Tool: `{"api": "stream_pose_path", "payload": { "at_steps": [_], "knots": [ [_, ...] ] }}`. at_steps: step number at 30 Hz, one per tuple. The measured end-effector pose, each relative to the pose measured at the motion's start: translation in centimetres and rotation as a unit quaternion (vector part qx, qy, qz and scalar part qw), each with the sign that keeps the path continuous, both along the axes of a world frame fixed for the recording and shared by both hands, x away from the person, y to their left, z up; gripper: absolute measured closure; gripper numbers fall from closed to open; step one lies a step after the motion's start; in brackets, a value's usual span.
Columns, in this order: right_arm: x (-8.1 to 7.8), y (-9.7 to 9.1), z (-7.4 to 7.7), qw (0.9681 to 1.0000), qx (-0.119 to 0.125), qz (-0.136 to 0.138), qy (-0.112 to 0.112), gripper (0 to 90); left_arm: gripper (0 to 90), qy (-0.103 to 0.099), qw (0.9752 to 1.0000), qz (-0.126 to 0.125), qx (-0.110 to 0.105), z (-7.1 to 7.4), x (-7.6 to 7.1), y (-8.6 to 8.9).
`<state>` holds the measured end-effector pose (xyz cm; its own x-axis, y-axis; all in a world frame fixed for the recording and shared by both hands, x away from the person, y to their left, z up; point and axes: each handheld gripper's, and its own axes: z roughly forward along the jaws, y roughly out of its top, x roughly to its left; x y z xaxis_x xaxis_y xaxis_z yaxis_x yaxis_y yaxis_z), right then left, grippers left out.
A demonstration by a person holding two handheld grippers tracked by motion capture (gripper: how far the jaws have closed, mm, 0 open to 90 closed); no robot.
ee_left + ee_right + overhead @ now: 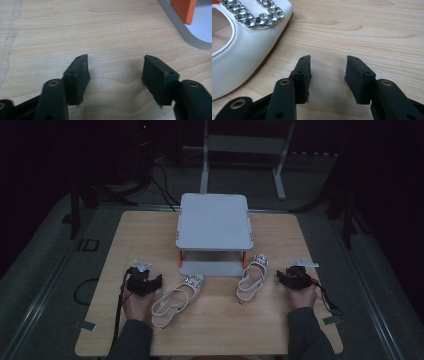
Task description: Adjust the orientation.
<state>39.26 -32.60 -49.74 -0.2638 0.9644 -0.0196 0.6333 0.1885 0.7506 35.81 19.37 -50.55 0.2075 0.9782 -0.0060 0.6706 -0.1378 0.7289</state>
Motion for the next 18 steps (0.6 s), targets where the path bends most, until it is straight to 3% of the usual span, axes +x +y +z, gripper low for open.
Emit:
{"api": "stream_pose_path", "payload": {
  "at_steps": [6, 12, 18],
  "knots": [
    [-0.1, 0.0, 0.0, 1.0000, 0.000, 0.003, 0.003, 53.7, 43.5, 0.004, 1.0000, 0.008, -0.002, 0.2, -0.2, 0.3],
    [0.0, 0.1, 0.1, 1.0000, -0.001, 0.006, 0.004, 54.3, 48.6, -0.021, 0.9997, 0.008, -0.011, 1.1, -0.8, 0.5],
    [0.0, 0.1, 0.1, 1.0000, -0.002, 0.008, 0.004, 54.4, 49.8, -0.024, 0.9996, 0.004, -0.016, 1.5, -1.0, 0.6]
  ]
}}
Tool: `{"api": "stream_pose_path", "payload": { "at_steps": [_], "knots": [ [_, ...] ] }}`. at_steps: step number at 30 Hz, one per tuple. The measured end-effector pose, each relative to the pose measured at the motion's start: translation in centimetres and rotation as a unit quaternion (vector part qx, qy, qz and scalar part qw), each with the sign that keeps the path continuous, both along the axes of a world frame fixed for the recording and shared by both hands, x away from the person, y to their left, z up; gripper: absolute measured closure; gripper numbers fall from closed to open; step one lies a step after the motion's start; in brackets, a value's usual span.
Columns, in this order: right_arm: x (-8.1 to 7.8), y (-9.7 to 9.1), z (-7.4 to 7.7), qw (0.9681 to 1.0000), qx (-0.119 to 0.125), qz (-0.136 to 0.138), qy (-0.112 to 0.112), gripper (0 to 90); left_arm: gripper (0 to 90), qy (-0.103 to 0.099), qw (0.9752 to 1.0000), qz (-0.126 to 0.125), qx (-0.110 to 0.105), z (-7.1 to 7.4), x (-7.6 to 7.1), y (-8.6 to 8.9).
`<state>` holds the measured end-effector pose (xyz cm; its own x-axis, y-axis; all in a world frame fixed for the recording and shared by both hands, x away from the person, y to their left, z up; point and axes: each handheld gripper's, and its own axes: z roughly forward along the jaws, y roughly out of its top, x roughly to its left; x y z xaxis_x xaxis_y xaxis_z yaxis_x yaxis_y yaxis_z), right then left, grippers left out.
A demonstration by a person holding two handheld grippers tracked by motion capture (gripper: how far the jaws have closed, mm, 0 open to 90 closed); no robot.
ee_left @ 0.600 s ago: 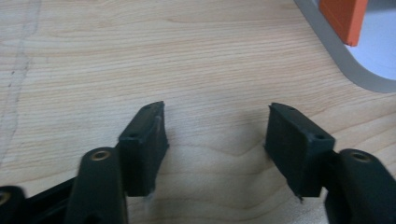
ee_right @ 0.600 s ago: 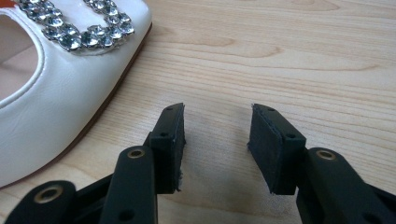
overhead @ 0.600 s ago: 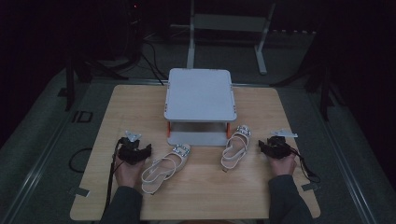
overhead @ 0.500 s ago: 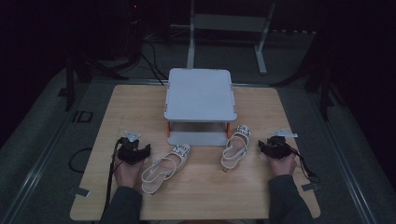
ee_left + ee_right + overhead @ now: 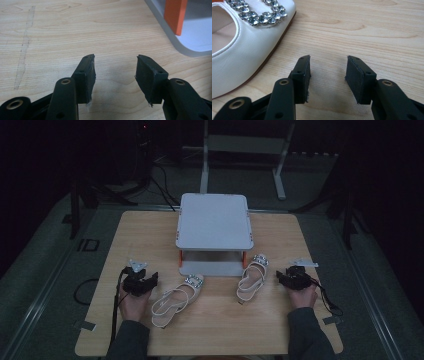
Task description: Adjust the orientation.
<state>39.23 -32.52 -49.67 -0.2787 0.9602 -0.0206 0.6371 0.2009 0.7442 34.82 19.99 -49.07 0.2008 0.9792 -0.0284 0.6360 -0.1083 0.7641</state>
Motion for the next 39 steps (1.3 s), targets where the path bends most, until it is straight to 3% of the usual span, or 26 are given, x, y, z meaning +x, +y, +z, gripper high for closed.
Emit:
{"api": "stream_pose_path", "payload": {
  "at_steps": [7, 16, 28, 39],
  "knots": [
    [0.0, 0.0, 0.0, 1.0000, 0.000, 0.002, 0.001, 54.3, 49.1, -0.001, 1.0000, -0.004, -0.004, 0.8, -0.3, 0.2],
    [0.0, 0.1, 0.0, 1.0000, -0.004, 0.003, 0.000, 54.7, 48.9, -0.018, 0.9995, -0.019, -0.015, 2.6, -1.1, 0.4],
    [0.0, 0.0, 0.1, 1.0000, -0.003, 0.005, 0.001, 54.4, 48.7, -0.034, 0.9967, -0.070, -0.020, 5.7, -2.9, -0.7],
    [0.0, 0.0, 0.1, 1.0000, -0.005, 0.006, 0.001, 53.9, 48.7, -0.025, 0.9930, -0.113, -0.023, 6.9, -4.2, -1.9]
  ]
}}
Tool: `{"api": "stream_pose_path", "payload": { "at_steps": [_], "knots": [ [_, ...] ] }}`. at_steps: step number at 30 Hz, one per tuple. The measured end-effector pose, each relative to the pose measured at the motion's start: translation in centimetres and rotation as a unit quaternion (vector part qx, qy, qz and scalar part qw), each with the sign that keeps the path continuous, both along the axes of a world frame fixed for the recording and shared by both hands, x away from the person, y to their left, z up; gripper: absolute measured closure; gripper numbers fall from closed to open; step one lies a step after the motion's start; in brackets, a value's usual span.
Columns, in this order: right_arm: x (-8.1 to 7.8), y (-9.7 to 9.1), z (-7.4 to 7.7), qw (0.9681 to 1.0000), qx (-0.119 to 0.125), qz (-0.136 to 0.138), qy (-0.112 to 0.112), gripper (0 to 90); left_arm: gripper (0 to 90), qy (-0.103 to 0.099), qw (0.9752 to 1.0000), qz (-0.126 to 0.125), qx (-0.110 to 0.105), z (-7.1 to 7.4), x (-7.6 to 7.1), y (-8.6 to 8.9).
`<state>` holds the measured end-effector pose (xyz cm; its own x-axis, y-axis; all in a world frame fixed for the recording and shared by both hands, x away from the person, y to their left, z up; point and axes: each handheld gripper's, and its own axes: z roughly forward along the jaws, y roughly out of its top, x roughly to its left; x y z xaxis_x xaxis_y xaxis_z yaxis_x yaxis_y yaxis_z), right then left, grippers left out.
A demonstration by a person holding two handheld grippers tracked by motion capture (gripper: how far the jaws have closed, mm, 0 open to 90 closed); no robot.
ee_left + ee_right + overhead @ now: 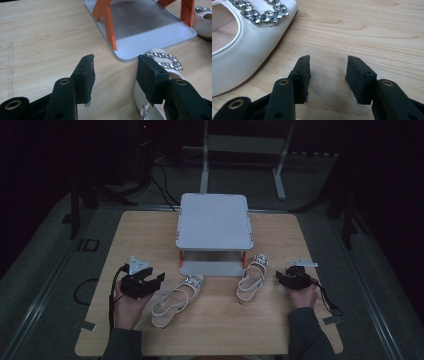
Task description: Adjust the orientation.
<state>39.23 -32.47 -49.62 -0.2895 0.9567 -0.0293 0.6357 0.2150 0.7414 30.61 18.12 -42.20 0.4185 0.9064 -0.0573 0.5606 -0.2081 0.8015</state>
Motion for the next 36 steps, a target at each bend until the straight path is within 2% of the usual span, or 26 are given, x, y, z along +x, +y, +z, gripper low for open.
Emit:
{"api": "stream_pose_path", "payload": {
  "at_steps": [2, 3, 7, 10, 16, 18, 29, 32, 36],
  "knots": [
    [0.0, 0.0, 0.0, 1.0000, 0.000, 0.000, 0.000, 53.9, 48.7, 0.000, 1.0000, 0.000, 0.000, 0.0, 0.0, 0.0],
    [0.0, 0.0, 0.0, 1.0000, 0.000, 0.000, 0.000, 53.7, 48.7, 0.005, 0.9999, -0.010, 0.005, 0.0, -0.3, -0.2],
    [0.0, 0.0, 0.0, 1.0000, 0.000, 0.000, 0.000, 53.5, 48.6, 0.011, 0.9997, -0.020, 0.012, -0.1, -0.6, -0.5],
    [0.0, 0.0, 0.0, 1.0000, -0.001, 0.000, 0.000, 53.2, 48.6, 0.016, 0.9994, -0.030, 0.009, -0.3, -0.8, -0.5],
    [0.0, 0.0, 0.0, 1.0000, -0.001, 0.000, 0.000, 52.9, 48.6, 0.022, 0.9986, -0.034, 0.035, -0.2, -1.1, -1.2],
    [0.0, 0.0, 0.0, 1.0000, -0.002, 0.001, -0.001, 52.9, 48.7, 0.028, 0.9978, -0.044, 0.042, -0.4, -1.1, -1.6],
    [0.0, 0.0, 0.0, 1.0000, -0.002, -0.001, -0.001, 52.7, 48.8, 0.048, 0.9954, -0.060, 0.058, -0.9, -0.9, -2.8],
    [0.0, 0.0, 0.0, 1.0000, -0.002, -0.001, -0.001, 52.7, 48.9, 0.046, 0.9956, -0.060, 0.057, -0.9, -0.9, -2.9],
    [0.0, 0.0, 0.0, 1.0000, -0.001, 0.000, -0.002, 52.9, 48.9, 0.034, 0.9960, -0.066, 0.049, -0.1, -1.2, -3.1]
  ]
}}
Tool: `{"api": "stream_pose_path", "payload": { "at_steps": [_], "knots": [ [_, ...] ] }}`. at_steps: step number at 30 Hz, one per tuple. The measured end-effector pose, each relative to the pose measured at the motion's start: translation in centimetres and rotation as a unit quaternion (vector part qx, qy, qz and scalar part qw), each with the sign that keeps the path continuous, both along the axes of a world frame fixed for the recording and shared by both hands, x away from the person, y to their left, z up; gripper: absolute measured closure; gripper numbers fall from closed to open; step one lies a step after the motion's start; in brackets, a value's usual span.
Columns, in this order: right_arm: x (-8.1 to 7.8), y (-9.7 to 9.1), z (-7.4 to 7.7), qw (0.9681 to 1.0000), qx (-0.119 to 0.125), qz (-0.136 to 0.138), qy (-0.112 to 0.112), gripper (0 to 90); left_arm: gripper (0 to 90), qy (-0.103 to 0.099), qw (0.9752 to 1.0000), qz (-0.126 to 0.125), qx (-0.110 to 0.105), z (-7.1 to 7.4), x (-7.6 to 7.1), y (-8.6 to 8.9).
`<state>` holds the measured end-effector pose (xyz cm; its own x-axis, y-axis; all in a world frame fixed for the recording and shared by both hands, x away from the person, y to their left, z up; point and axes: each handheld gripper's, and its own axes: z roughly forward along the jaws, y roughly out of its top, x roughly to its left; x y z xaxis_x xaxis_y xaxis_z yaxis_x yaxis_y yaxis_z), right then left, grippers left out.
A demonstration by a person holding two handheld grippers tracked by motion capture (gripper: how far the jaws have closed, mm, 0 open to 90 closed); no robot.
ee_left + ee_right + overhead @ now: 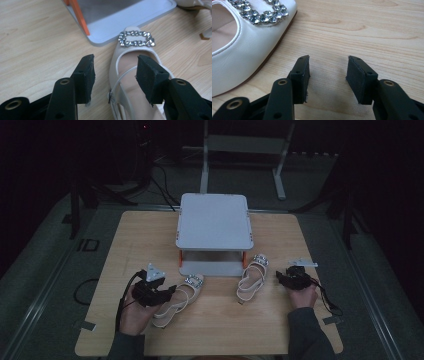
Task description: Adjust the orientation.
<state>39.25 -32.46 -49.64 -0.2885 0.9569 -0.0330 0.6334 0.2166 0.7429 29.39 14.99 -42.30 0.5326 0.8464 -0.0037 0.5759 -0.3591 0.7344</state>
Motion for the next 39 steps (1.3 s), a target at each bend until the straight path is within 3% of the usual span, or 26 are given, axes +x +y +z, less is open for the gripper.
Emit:
{"api": "stream_pose_path", "payload": {
  "at_steps": [5, 6, 13, 21, 26, 30, 32, 39],
  "knots": [
    [0.0, 0.0, 0.0, 1.0000, -0.001, 0.000, 0.000, 52.9, 48.9, 0.006, 0.9999, -0.008, 0.007, 0.0, 0.0, -0.4],
    [0.0, 0.0, 0.0, 1.0000, -0.001, 0.000, 0.000, 52.8, 49.6, 0.019, 0.9997, -0.005, 0.016, -0.4, 0.2, -0.5],
    [0.0, 0.0, 0.0, 1.0000, -0.001, 0.001, 0.000, 52.8, 51.8, 0.066, 0.9975, -0.001, 0.025, -2.0, 1.1, -0.2],
    [0.0, 0.0, 0.0, 1.0000, -0.001, 0.001, 0.000, 52.8, 58.7, 0.095, 0.9950, -0.003, 0.030, -3.3, 2.2, -0.2],
    [0.0, 0.0, 0.0, 1.0000, 0.000, 0.001, 0.000, 52.5, 64.5, 0.116, 0.9929, -0.007, 0.022, -4.1, 2.9, -0.1],
    [0.0, 0.0, 0.0, 1.0000, 0.000, 0.001, 0.000, 52.0, 71.0, 0.132, 0.9912, -0.017, 0.000, -4.3, 3.2, 0.0],
    [0.0, 0.0, 0.0, 1.0000, 0.000, 0.002, 0.000, 51.8, 77.8, 0.134, 0.9906, -0.022, -0.008, -4.3, 3.2, 0.0],
    [0.0, 0.0, 0.0, 1.0000, 0.001, 0.002, 0.000, 51.8, 80.7, 0.143, 0.9893, -0.016, -0.028, -4.3, 3.3, 0.3]
  ]
}}
